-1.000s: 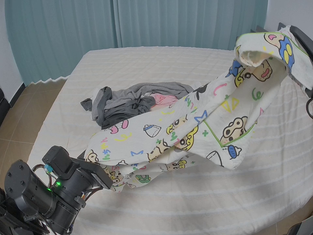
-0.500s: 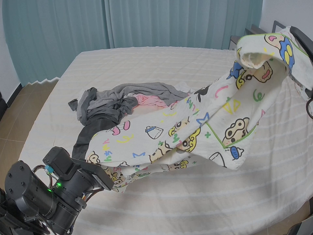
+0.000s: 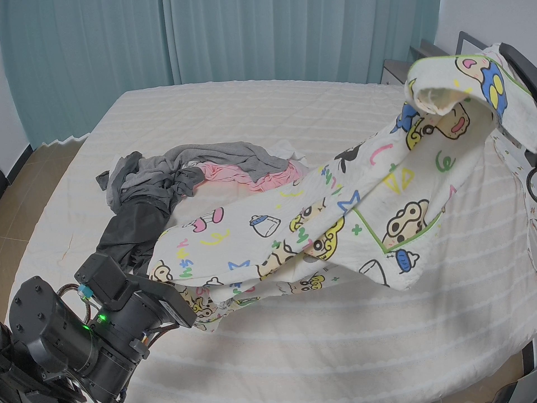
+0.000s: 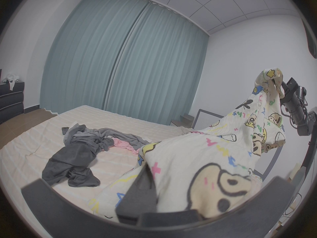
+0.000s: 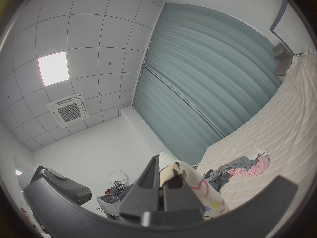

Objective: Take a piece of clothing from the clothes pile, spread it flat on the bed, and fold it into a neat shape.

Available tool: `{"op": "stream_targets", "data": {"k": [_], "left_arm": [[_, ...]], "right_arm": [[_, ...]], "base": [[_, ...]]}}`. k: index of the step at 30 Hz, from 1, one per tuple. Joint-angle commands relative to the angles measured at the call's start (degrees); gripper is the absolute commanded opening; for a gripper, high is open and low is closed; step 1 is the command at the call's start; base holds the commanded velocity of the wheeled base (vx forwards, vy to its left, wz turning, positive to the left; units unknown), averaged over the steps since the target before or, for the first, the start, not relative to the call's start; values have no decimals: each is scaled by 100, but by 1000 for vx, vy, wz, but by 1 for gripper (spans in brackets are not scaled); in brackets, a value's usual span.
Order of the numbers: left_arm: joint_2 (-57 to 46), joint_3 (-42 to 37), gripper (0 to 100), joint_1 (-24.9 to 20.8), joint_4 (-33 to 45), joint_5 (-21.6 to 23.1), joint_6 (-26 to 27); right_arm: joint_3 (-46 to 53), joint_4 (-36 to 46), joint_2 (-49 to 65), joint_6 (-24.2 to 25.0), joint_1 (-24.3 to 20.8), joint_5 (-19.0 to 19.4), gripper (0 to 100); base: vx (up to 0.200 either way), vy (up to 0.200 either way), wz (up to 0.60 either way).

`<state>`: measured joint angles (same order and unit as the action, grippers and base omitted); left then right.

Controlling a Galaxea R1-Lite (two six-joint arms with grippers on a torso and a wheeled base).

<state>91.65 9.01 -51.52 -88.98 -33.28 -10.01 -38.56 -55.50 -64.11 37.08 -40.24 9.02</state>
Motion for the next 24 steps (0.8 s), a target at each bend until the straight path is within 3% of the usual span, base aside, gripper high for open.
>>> {"op": "stream_targets", "data": {"k": [1,15,24], "left_arm": [[28,-4,0,-7,-102,-3,-1],[37,-31,0,-7,-102,-3,-45],[37,-31,0,-166,-102,-3,-142]], "right_arm": [[-3,-4,13,1,-1,3,0],[-20,-4,21,1,16,38,0],[-20,-4,21,9,262,214,0]], "base": [[0,-200,0],[0,-200,0],[0,0,0]]}}
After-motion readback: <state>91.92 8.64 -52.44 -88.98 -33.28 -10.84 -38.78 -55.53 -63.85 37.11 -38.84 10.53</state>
